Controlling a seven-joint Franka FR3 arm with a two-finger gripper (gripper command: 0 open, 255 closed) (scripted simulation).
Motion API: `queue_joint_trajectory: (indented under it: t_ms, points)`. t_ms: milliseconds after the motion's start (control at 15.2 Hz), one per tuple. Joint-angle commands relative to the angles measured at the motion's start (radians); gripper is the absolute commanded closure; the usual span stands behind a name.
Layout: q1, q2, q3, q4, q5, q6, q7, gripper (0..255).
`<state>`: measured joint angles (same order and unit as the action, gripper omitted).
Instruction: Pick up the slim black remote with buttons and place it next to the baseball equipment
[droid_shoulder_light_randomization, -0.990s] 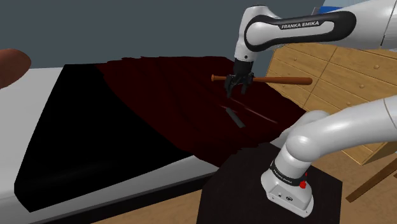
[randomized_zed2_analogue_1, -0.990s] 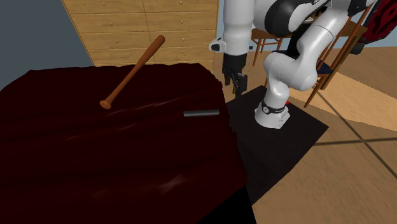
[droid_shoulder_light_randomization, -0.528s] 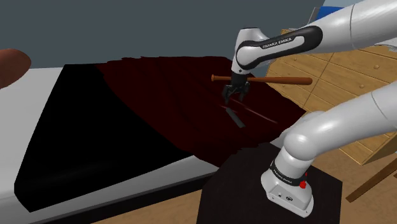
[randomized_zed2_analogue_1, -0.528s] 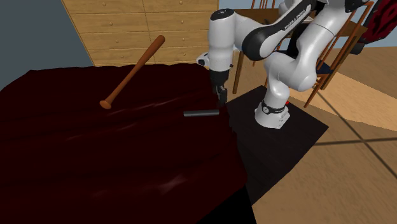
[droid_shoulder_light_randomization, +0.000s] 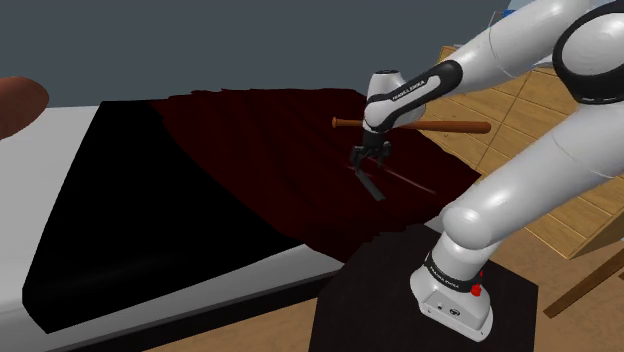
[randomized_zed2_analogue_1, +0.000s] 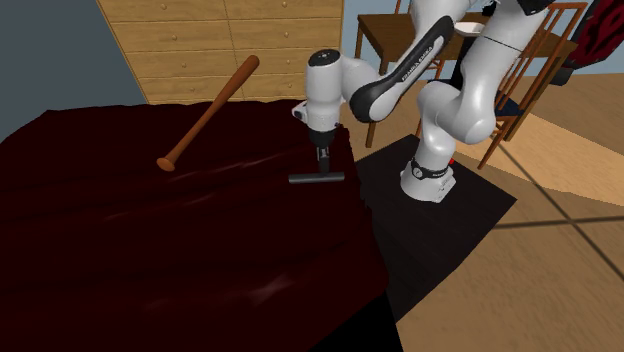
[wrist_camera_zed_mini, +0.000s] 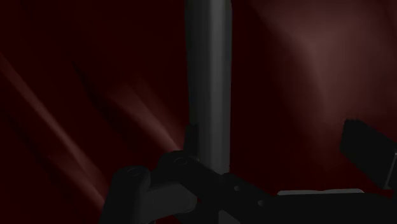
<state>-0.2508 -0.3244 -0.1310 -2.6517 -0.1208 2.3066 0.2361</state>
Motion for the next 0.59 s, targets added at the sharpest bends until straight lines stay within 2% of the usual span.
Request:
queue_joint_trajectory:
  t_ms: [0, 198, 528]
  points:
    - [-0.022, 0.074, -0.012, 0.011, -0.021, 0.07, 0.016, 0]
    - [-0.05, 0.168, -0.031, 0.03, -0.049, 0.153, 0.039, 0]
    - [-0.052, 0.234, -0.037, 0.014, -0.051, 0.234, 0.039, 0]
